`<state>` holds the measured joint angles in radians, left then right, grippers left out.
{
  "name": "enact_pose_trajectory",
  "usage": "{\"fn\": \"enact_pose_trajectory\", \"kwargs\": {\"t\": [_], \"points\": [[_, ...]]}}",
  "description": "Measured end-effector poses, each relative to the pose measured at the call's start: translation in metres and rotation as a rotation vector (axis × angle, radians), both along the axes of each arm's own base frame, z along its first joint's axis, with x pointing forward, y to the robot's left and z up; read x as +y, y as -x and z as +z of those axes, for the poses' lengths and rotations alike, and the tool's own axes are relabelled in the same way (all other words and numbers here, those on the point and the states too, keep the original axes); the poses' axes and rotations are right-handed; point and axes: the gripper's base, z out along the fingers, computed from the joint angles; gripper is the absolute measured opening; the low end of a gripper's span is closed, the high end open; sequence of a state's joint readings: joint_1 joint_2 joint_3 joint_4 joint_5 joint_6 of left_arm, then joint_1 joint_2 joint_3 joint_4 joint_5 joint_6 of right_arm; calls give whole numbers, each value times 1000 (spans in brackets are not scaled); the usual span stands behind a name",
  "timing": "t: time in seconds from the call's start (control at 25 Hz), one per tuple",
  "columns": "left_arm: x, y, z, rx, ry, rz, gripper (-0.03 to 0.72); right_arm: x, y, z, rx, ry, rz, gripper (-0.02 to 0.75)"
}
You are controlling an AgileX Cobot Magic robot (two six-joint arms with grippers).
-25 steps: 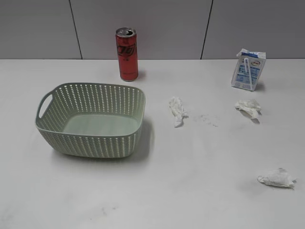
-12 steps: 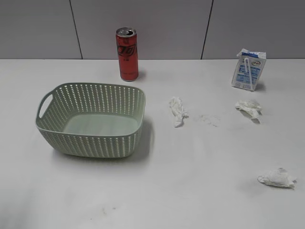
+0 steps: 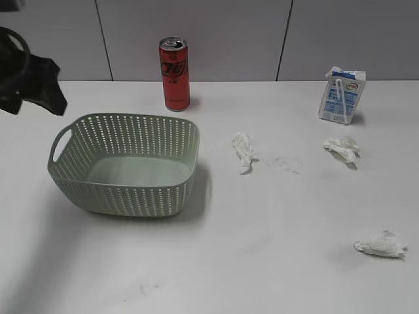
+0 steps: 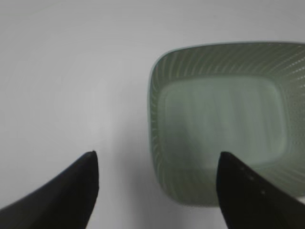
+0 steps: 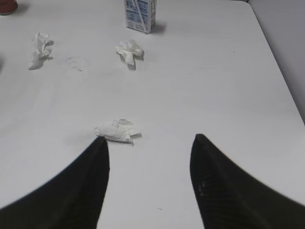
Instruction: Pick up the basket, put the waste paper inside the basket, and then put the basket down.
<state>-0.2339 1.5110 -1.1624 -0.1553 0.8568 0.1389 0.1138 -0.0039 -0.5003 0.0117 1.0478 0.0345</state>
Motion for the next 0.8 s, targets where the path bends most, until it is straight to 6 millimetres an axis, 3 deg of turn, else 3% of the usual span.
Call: {"fn": "enact_pose_trajectory", "kwargs": {"t": [0.2, 0.4, 0.64, 0.8], "points": [[-17, -47, -56, 180, -59, -31, 584, 0, 0, 0, 0, 0, 0, 414], [-23, -69, -97, 305, -99, -43, 579, 0, 0, 0, 0, 0, 0, 414], [-25, -75, -117, 365, -110, -45, 449, 0, 0, 0, 0, 0, 0, 414], [-24, -74, -120, 389, -115, -47, 370, 0, 0, 0, 0, 0, 0, 414]]}}
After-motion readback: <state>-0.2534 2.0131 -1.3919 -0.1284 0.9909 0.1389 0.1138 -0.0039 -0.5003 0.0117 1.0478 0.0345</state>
